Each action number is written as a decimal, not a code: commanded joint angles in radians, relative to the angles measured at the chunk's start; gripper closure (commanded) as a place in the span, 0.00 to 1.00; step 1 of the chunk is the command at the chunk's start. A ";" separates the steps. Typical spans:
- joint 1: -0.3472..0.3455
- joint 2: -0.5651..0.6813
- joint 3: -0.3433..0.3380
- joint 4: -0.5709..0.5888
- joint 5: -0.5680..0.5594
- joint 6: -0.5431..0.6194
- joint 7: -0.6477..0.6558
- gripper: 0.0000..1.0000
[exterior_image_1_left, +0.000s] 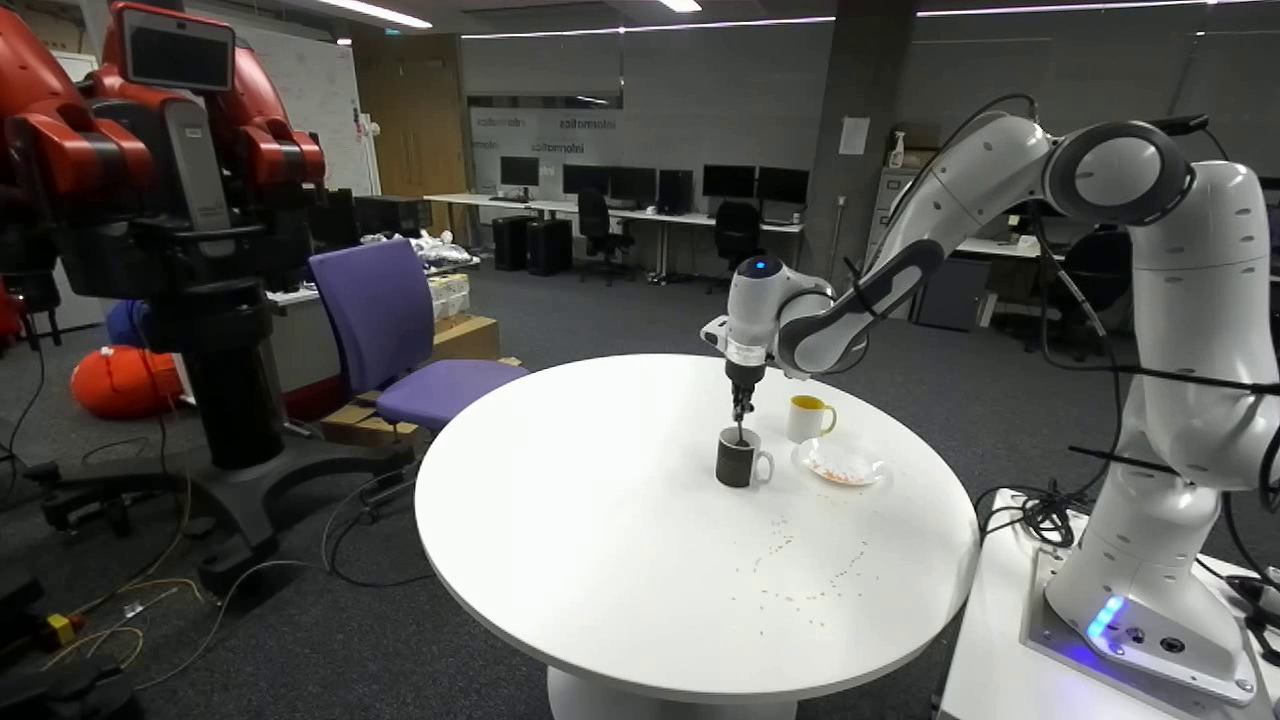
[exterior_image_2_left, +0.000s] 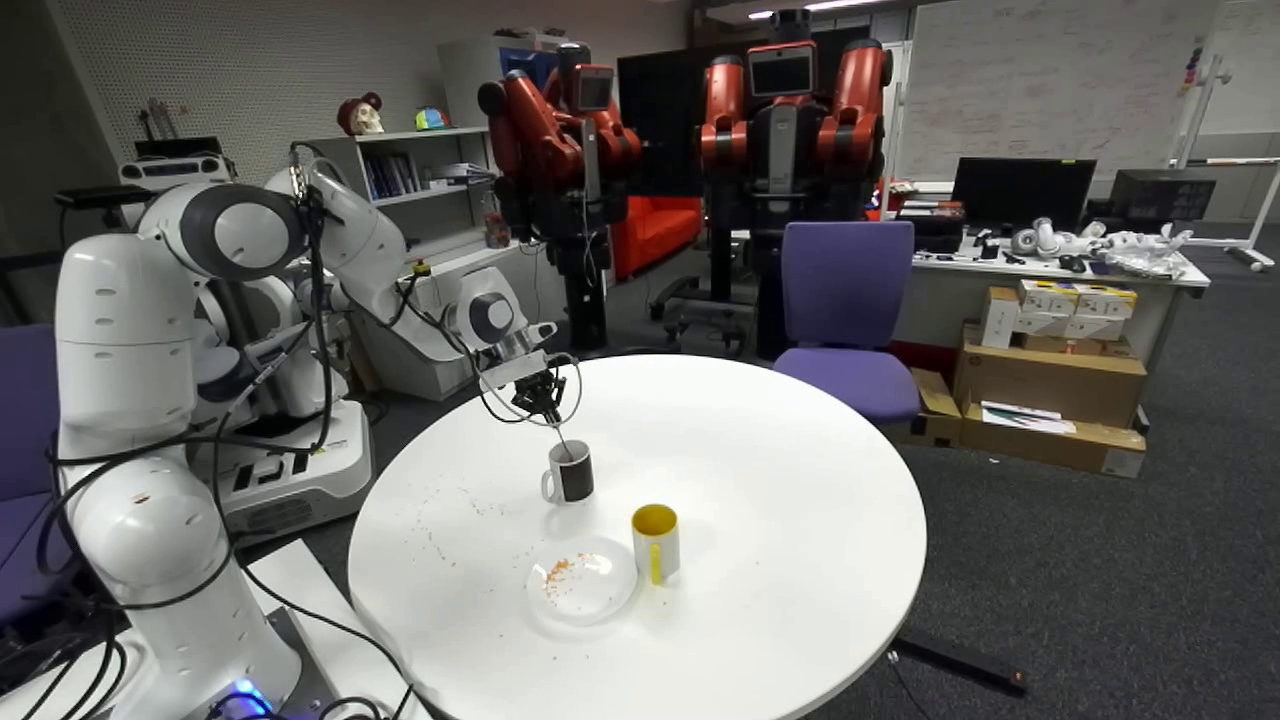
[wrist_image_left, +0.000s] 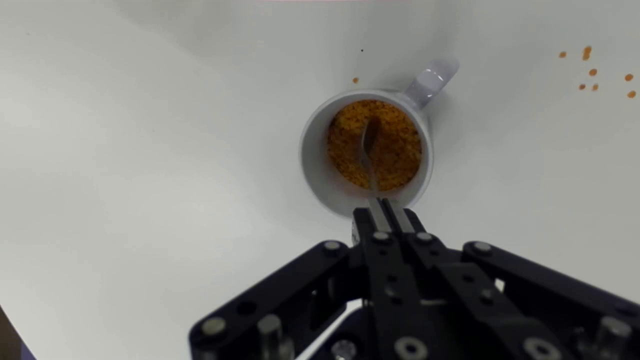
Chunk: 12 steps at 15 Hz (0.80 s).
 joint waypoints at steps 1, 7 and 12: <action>0.037 -0.011 -0.038 0.007 -0.116 -0.041 0.107 0.99; 0.026 0.016 -0.034 0.006 -0.204 0.005 0.217 0.99; 0.022 0.062 -0.034 0.014 -0.223 0.039 0.231 0.99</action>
